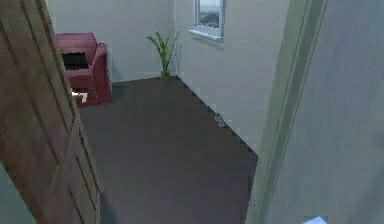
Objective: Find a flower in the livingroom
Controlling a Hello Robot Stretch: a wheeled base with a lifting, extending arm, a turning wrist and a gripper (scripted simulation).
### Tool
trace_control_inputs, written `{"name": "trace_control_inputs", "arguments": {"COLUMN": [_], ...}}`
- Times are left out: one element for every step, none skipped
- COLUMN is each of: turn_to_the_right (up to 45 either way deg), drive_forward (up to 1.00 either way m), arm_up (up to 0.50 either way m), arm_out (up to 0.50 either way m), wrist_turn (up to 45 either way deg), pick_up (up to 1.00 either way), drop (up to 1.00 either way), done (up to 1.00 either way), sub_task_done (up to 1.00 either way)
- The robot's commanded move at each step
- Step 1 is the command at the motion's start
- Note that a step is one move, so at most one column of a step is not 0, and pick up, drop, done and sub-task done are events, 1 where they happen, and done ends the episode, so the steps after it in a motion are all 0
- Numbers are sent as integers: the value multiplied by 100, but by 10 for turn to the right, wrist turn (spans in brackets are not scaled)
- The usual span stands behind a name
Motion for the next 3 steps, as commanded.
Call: {"name": "trace_control_inputs", "arguments": {"turn_to_the_right": [0, 0, -450], "drive_forward": [45, 80, 0], "arm_up": [0, 0, 0], "arm_out": [0, 0, 0], "wrist_turn": [0, 0, 0], "pick_up": [0, 0, 0], "drop": [0, 0, 0], "done": [0, 0, 0], "sub_task_done": [0, 0, 0]}}
